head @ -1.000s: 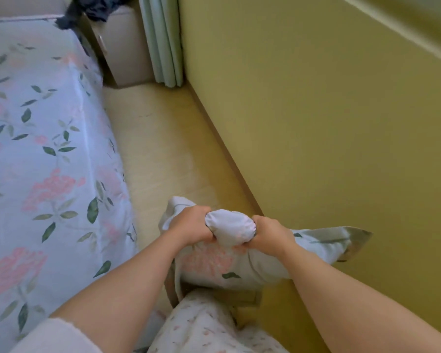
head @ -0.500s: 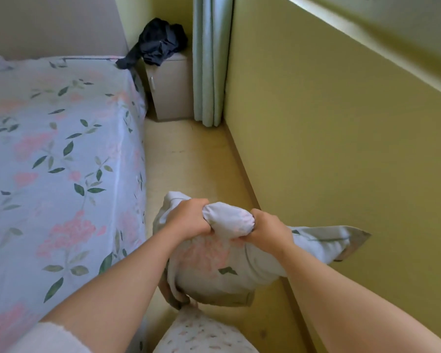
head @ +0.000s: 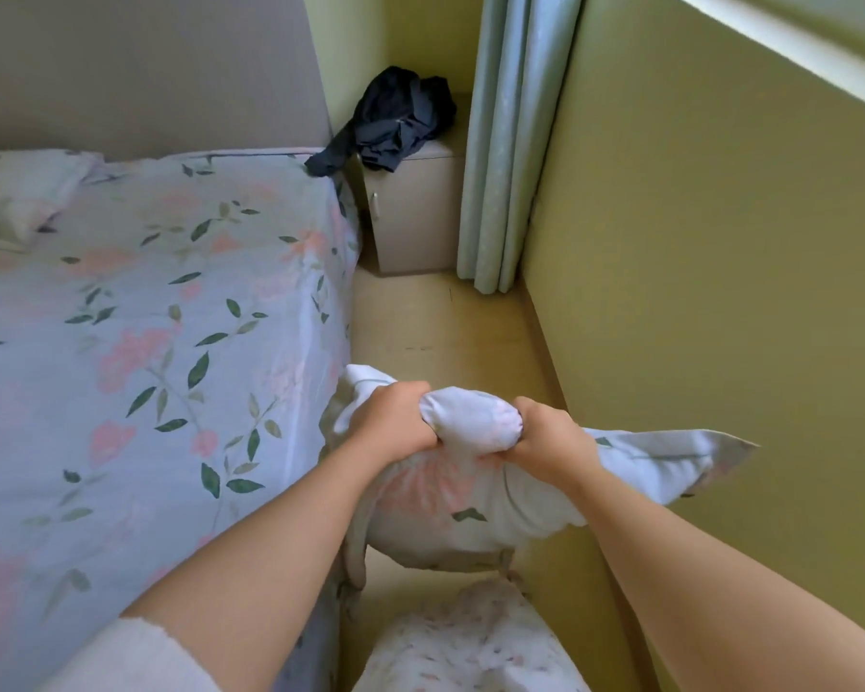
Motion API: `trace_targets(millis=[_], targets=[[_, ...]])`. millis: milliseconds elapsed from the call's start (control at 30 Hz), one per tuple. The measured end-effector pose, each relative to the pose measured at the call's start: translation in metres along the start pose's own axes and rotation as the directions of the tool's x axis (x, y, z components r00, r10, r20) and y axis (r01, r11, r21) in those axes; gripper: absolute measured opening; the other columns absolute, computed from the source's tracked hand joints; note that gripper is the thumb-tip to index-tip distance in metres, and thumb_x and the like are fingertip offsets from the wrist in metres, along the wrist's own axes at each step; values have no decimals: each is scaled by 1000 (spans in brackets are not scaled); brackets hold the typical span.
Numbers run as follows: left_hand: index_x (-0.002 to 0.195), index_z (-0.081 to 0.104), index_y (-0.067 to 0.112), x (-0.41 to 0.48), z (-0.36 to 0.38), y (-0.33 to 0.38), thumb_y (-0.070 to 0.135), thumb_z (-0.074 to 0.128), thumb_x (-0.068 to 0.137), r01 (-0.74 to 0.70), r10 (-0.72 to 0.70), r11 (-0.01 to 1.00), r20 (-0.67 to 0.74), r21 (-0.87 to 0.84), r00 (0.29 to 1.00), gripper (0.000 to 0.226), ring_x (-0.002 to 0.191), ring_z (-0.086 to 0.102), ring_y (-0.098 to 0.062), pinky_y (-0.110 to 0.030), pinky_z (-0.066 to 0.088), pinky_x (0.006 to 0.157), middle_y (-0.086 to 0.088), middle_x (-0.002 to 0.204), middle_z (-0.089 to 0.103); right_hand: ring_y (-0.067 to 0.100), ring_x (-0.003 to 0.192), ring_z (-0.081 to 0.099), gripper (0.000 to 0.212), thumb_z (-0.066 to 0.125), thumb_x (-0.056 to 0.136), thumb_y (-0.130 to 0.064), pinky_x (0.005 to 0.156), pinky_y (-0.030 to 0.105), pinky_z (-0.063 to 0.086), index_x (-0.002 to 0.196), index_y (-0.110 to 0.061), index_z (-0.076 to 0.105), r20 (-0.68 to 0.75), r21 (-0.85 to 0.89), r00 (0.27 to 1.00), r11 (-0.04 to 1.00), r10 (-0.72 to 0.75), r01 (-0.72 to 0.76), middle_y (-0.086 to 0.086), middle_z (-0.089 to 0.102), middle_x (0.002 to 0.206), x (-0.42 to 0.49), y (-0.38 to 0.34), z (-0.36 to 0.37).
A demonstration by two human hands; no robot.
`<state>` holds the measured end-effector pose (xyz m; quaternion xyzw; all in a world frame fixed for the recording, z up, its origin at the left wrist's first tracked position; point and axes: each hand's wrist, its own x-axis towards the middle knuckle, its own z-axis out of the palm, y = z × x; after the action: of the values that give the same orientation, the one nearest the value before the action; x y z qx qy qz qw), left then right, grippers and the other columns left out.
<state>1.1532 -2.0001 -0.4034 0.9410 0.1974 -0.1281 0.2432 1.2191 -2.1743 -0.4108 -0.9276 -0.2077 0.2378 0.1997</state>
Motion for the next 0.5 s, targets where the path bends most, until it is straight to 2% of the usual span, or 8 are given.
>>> trace_targets(millis=[100,167,233,300,367,433,500], targets=[[80,49,26,66,-19,1,28,71,69,94,-95,995,-34,-34,995,24,85,58,-22,-26,47,74,9,69,47,22,80,52,31,65,76,-42,62,29,38,75,-24,40,10,6,999,999,-36,36,-3,58,84,67,-4,-23],[81,52,28,104,-30,2,33,65,66,212,-213,977,-44,-14,976,21,93,60,-18,-23,48,75,8,86,56,21,80,51,33,67,75,-41,62,29,37,72,-25,39,26,-7,996,997,-80,80,-4,57,84,114,-11,-40],[87,55,24,141,-42,-1,36,60,61,286,-288,958,-60,-34,956,29,94,60,-15,-23,51,81,7,95,60,20,81,51,32,67,75,-40,63,29,37,72,-26,38,55,-27,991,992,-123,124,-5,57,86,156,-19,-59],[80,53,23,177,-58,1,39,57,57,295,-298,954,-83,-52,951,29,89,61,-15,-26,54,82,5,93,63,21,83,52,32,67,75,-38,64,29,37,71,-27,37,95,-48,984,987,-149,154,-4,56,87,197,-27,-79],[76,48,22,211,-78,5,37,59,65,302,-309,950,-115,-74,944,22,90,60,-16,-27,52,82,2,96,64,23,84,53,37,66,76,-37,65,30,37,64,-26,32,102,-55,979,982,-175,181,-3,56,86,239,-37,-101],[73,45,25,238,-98,7,33,60,72,301,-323,942,-148,-151,935,17,90,56,-19,-27,48,79,-2,97,63,24,84,54,39,66,75,-36,65,31,39,62,-26,30,102,-60,975,977,-196,203,-2,56,85,278,-49,-120],[69,43,22,260,-116,4,33,64,69,318,-363,915,-165,-247,917,24,89,57,-22,-27,45,74,-4,96,64,26,88,57,36,64,76,-36,67,33,42,64,-24,32,106,-84,968,968,-229,238,-1,58,86,314,-64,-130]])
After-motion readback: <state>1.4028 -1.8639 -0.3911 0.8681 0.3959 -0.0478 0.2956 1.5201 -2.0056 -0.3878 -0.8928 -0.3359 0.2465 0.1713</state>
